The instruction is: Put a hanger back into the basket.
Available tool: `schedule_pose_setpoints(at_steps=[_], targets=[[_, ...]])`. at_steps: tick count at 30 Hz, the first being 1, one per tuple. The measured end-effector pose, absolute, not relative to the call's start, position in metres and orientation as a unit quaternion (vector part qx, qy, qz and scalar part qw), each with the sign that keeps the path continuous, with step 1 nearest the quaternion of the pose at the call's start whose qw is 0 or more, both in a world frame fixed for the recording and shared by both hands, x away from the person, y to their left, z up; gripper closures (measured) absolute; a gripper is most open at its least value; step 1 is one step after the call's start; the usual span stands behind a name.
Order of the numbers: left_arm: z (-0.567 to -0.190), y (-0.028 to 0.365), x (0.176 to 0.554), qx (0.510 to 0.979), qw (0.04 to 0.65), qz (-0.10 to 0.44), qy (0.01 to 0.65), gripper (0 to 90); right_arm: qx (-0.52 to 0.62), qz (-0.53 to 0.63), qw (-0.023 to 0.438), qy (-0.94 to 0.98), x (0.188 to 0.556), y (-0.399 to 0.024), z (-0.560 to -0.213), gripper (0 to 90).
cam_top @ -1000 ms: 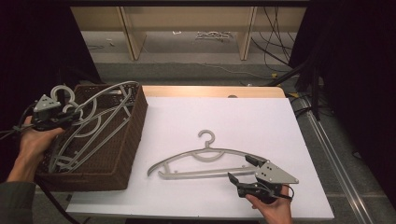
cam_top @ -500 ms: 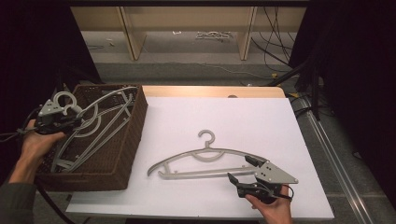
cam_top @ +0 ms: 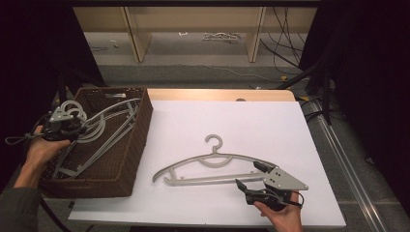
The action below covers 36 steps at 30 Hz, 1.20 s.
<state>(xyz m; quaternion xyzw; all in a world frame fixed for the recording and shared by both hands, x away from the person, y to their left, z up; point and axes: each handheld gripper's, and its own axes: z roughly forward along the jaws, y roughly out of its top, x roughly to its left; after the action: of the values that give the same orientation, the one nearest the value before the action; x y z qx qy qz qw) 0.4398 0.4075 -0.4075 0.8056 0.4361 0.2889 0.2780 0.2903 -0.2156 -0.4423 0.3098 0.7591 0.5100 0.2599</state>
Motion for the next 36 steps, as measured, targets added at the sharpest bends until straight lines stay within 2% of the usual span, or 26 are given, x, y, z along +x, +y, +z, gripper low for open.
schedule_pose_setpoints(at_steps=[13,17,19,22,27,30,36], targets=[[-0.423,0.396,0.449,0.816,0.229,0.290,0.445,81.1,0.306,0.511,0.261,0.760,0.290,-0.216,-0.441,20.3],[-0.427,0.398,0.450,0.814,0.208,0.292,0.456,78.1,0.306,0.511,0.263,0.760,0.290,-0.215,-0.442,20.4],[-0.428,0.399,0.450,0.801,0.221,0.299,0.469,75.8,0.306,0.511,0.261,0.759,0.290,-0.216,-0.441,20.3],[-0.423,0.401,0.447,0.789,0.222,0.315,0.478,69.0,0.308,0.509,0.259,0.760,0.290,-0.215,-0.442,20.3],[-0.405,0.397,0.440,0.762,0.262,0.330,0.492,58.3,0.310,0.510,0.260,0.759,0.291,-0.215,-0.442,20.3],[-0.393,0.392,0.435,0.745,0.286,0.333,0.502,47.8,0.309,0.511,0.258,0.759,0.290,-0.215,-0.441,20.3],[-0.370,0.370,0.421,0.733,0.330,0.343,0.487,38.8,0.307,0.512,0.261,0.759,0.291,-0.216,-0.441,20.3]])
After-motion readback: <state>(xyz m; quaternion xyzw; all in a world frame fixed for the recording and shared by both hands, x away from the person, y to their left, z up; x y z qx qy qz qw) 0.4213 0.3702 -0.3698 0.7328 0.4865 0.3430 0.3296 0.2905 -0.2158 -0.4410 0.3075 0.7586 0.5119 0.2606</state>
